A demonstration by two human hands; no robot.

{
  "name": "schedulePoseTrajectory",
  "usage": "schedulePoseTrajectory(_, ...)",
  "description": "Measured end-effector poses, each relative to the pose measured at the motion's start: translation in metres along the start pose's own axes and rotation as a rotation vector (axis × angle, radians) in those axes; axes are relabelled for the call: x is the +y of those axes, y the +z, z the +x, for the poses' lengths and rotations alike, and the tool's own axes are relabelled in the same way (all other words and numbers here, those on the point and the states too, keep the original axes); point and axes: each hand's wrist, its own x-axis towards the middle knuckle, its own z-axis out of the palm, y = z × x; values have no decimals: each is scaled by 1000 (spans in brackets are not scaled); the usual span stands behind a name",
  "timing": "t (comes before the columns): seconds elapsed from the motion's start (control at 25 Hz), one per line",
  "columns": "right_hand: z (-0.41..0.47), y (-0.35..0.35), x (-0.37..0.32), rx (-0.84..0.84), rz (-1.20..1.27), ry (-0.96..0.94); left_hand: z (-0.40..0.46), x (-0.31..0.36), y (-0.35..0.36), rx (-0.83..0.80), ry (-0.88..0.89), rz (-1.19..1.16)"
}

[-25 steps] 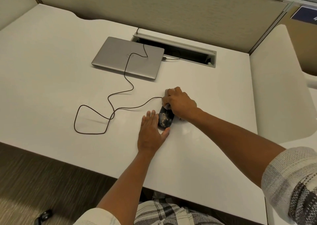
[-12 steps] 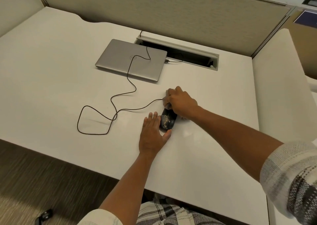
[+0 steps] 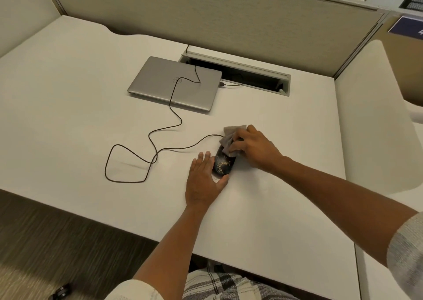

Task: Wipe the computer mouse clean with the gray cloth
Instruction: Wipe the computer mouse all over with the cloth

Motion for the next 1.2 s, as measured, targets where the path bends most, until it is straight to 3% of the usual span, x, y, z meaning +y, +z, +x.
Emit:
schedulePoseTrajectory(0.24, 14, 19, -40, 38, 57, 90, 0, -2, 0, -13, -12, 0)
schedulePoseTrajectory(0.48, -14, 20, -25, -11, 88, -59, 0, 0, -2, -11, -13, -27)
schedulePoseTrajectory(0.56, -18, 18, -15, 35, 37, -55, -1, 0, -2, -2, -10, -12)
schedulePoseTrajectory(0.72, -8, 15, -11, 227, 94, 163, -1, 0, -1, 9, 1, 7)
schedulePoseTrajectory(0.84, -13, 26, -27, 201, 168, 108, -1, 0, -2, -1, -5, -6)
schedulePoseTrajectory(1.0, -43, 41, -36, 130, 106, -18, -2, 1, -4, -2, 0, -18)
schedulePoseTrajectory(1.2, -44, 34, -19, 216, 3, 81, -1, 3, -3, 0, 4, -8)
